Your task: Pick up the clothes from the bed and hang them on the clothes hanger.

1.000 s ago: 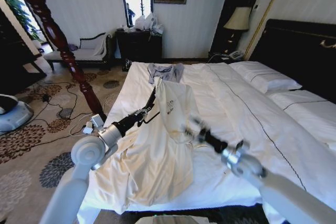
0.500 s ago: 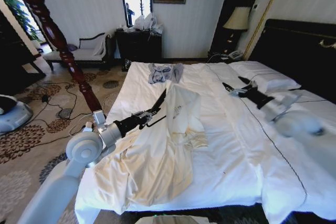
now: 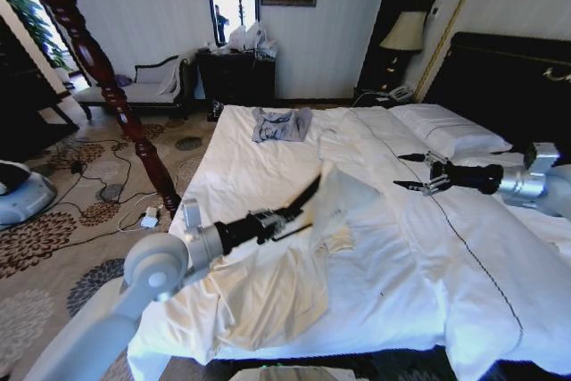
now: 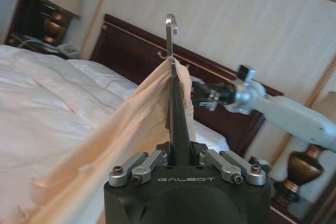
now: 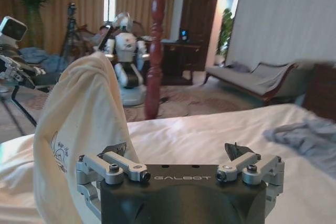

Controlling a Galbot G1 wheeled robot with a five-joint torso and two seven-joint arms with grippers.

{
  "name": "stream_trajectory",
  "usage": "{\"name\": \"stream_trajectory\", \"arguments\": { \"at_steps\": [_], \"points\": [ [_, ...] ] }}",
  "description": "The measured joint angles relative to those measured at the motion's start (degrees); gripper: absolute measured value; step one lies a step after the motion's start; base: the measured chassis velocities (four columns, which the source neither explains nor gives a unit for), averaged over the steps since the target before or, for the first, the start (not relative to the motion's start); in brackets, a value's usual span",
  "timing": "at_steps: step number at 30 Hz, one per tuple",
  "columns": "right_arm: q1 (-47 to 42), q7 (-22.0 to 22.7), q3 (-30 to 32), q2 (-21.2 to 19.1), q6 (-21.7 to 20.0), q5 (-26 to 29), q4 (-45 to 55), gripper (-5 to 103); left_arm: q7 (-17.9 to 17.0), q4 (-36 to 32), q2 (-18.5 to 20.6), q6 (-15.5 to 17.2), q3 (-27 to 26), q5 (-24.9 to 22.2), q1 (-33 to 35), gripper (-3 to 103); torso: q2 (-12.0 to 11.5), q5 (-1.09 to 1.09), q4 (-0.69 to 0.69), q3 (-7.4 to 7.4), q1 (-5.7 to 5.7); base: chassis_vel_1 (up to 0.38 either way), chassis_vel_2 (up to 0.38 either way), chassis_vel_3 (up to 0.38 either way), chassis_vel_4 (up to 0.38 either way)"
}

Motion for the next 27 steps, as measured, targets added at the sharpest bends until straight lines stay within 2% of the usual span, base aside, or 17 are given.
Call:
{"name": "stream_trajectory", "arguments": {
  "at_steps": [2,3,8,13,23,25,27],
  "points": [
    [0.0,-2.7,0.0,0.1,-1.7,-0.4,0.0,100,0.0,-0.9,0.2,0.1,0.5,0.0,0.0,20,0.0,-0.01,0.01,0.00,0.00,0.000,0.000,0.000,0.000],
    [0.0,-2.7,0.0,0.1,-1.7,-0.4,0.0,100,0.0,-0.9,0.2,0.1,0.5,0.0,0.0,20,0.0,-0.01,0.01,0.00,0.00,0.000,0.000,0.000,0.000],
    [-0.1,-11.7,0.1,0.5,-3.0,-3.3,-1.0,100,0.0,-2.4,0.1,0.3,0.7,0.1,0.2,20,0.0,0.00,-0.01,0.00,0.00,0.000,0.000,0.000,0.000],
    [-0.3,-16.9,0.1,1.0,-4.6,-3.8,-0.9,100,0.0,-3.5,0.5,0.4,0.9,0.1,0.5,20,0.0,-0.01,0.00,0.00,0.00,0.000,0.000,0.000,0.000],
    [-0.3,-23.0,-0.2,1.8,-6.9,-5.3,-1.3,102,-0.1,-4.6,0.6,0.5,2.1,0.1,0.7,20,0.0,-0.01,0.00,0.00,0.00,0.000,0.000,0.000,0.000],
    [-0.4,-23.1,-0.3,2.1,-6.9,-5.4,-1.4,93,-0.1,-4.6,0.5,0.5,2.5,0.1,0.4,20,0.0,-0.01,0.00,0.00,0.00,0.000,0.000,0.000,0.000],
    [-0.4,-23.1,-0.4,2.3,-6.9,-5.6,-1.4,93,-0.1,-4.6,0.5,0.5,2.7,0.1,0.2,20,0.0,-0.01,0.00,0.00,0.00,0.000,0.000,0.000,0.000]
  ]
}}
